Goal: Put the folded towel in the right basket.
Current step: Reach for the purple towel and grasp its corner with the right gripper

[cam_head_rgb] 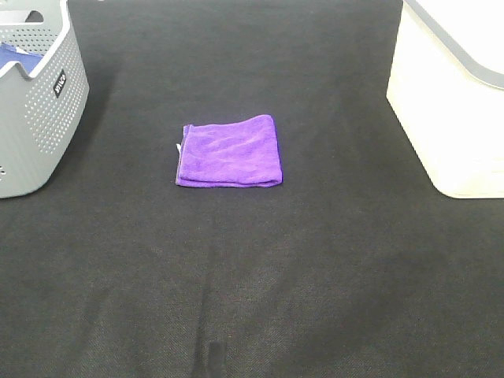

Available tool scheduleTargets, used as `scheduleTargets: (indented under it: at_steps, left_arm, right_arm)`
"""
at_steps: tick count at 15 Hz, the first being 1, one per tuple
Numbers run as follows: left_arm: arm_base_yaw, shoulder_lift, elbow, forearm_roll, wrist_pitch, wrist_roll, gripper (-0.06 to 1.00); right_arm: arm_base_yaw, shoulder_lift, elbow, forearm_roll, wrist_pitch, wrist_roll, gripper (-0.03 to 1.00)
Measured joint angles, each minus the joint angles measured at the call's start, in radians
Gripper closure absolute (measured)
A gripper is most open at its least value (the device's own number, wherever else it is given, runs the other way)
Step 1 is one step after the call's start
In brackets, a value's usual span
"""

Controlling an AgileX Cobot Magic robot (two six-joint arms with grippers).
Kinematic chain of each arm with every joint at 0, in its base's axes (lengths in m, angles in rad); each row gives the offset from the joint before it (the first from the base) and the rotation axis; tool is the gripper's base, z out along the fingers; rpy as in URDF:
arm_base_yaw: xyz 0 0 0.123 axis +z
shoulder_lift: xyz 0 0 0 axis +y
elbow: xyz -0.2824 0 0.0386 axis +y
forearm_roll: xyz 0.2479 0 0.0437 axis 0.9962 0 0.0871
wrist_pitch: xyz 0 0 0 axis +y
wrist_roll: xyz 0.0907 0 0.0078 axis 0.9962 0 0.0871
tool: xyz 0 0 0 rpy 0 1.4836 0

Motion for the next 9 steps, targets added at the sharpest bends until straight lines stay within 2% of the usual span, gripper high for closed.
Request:
scheduleTargets:
  at_steps: [9]
  left_arm:
    - [0.0,0.0,0.0,0.0,0.0,0.0,-0.02]
  right_arm:
    - [0.0,0.032,-0.026,-0.003,-0.017,-0.027,-0.01]
